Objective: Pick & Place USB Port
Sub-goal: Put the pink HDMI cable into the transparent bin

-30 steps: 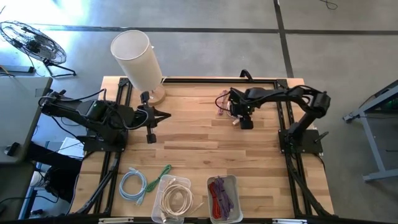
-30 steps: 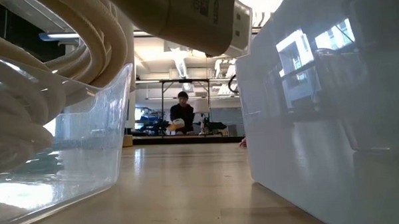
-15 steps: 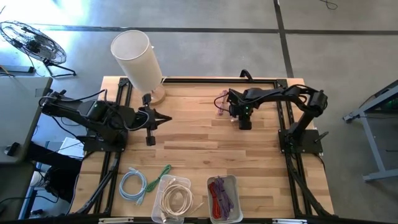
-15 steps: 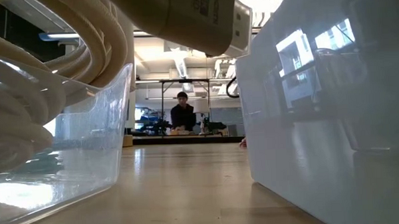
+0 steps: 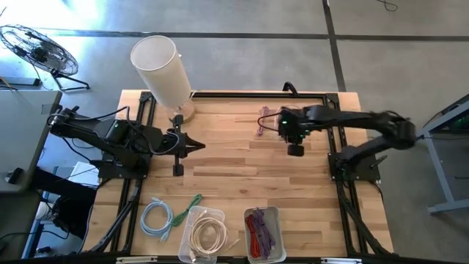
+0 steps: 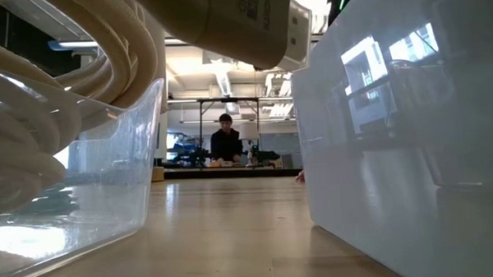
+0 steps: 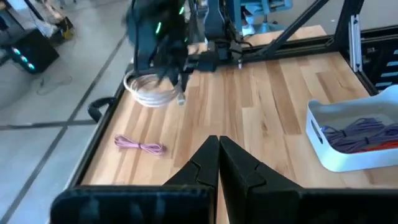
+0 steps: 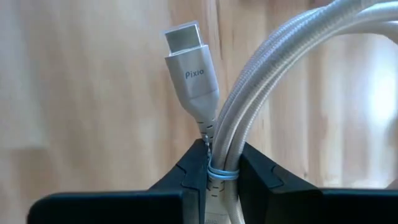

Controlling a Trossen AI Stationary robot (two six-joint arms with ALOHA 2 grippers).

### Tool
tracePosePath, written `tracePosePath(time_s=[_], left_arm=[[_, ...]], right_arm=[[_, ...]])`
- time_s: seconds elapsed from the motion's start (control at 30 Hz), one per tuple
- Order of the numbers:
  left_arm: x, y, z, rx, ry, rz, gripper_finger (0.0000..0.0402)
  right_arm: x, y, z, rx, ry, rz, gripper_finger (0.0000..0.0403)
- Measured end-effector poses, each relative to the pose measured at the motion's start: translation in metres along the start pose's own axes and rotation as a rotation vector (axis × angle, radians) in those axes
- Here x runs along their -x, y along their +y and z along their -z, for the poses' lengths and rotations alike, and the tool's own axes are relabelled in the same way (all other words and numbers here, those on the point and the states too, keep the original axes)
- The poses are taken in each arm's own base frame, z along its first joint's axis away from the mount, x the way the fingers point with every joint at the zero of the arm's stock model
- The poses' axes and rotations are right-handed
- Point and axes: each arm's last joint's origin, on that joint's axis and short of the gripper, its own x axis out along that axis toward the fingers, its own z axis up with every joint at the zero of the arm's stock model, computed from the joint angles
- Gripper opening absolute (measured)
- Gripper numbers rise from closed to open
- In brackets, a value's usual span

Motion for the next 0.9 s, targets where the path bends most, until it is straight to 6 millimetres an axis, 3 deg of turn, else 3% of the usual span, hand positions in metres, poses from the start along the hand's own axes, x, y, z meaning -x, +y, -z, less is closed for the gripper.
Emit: tracePosePath(time_s=[0.17, 0.4, 0.6, 0.73, 0.9], left_arm=[[0.0, 0.0, -0.002, -0.048, -0.017, -0.004, 0.0039], [-0.001, 0.001, -0.01, -0.061, -0.097, -0.038, 0.0147], [-0.014, -0.006, -0.029, -0.012, -0.265, -0.006, 0.0205], [-0.029, -0.014, -0.036, -0.026, -0.336, 0.033, 0.0215], [-0.039, -0.02, -0.041, -0.04, -0.391, 0.065, 0.0216]], right_arm=[[0.069, 0.022, 0.006, -0.059, -0.288, -0.022, 0.0047], [0.149, 0.058, 0.013, -0.038, -0.664, -0.1, 0.0047], [0.196, 0.097, -0.005, 0.15, -0.979, -0.174, 0.0047], [0.222, 0.121, -0.022, 0.357, -1.151, -0.303, 0.0047], [0.244, 0.137, -0.038, 0.501, -1.2, -0.501, 0.0047]])
